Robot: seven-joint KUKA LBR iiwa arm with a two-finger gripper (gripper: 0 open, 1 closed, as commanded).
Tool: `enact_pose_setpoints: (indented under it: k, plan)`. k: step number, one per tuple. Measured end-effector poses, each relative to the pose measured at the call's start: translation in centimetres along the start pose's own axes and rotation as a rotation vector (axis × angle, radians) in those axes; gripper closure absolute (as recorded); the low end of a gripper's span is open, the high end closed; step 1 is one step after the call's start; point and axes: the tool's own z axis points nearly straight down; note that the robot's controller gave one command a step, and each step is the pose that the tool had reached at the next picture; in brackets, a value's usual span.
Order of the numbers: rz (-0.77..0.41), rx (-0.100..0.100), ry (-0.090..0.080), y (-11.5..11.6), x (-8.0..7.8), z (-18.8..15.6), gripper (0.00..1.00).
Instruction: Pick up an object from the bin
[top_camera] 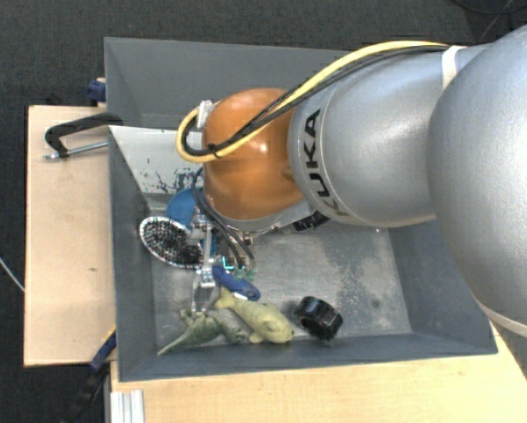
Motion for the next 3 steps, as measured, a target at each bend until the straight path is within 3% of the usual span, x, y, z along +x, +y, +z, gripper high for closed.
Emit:
enact_pose_setpoints:
  k: [1,2,3]
  plan:
    - [-0.156,-0.006,-0.03,-4.7,-2.8,8.8,0.0]
    - [-0.155,-0.004,-0.027,-4.7,-2.7,8.7,1.0]
    - [-0.124,-0.004,-0.02,-3.6,-1.3,-4.3,1.0]
